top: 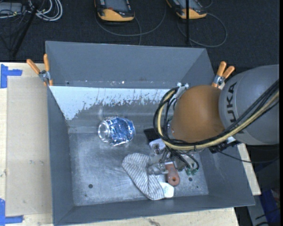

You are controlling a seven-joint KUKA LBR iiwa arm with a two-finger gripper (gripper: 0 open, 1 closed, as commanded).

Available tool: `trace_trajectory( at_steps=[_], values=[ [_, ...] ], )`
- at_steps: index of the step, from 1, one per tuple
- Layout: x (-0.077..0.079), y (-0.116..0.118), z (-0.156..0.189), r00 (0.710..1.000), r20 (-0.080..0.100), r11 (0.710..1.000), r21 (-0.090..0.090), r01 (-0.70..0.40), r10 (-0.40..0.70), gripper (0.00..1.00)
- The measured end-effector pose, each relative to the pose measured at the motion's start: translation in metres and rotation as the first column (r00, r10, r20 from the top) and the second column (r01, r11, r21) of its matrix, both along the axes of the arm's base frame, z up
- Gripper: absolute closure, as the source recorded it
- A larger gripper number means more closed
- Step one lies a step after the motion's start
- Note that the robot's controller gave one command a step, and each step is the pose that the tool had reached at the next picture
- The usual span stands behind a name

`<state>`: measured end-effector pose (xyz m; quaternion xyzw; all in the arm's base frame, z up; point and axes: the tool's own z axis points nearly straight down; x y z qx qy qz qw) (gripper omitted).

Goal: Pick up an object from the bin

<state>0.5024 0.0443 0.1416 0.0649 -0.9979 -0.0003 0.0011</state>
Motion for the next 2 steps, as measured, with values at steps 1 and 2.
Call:
trace_trajectory(
  at_steps=[1,2],
  values=[
    [-0.007,-0.006,-0.004,0.996,0.003,0.996,0.001,0.090,-0.090,1.00],
    [-0.015,0.007,-0.026,0.976,0.000,0.976,-0.001,0.217,-0.217,1.00]
  ],
)
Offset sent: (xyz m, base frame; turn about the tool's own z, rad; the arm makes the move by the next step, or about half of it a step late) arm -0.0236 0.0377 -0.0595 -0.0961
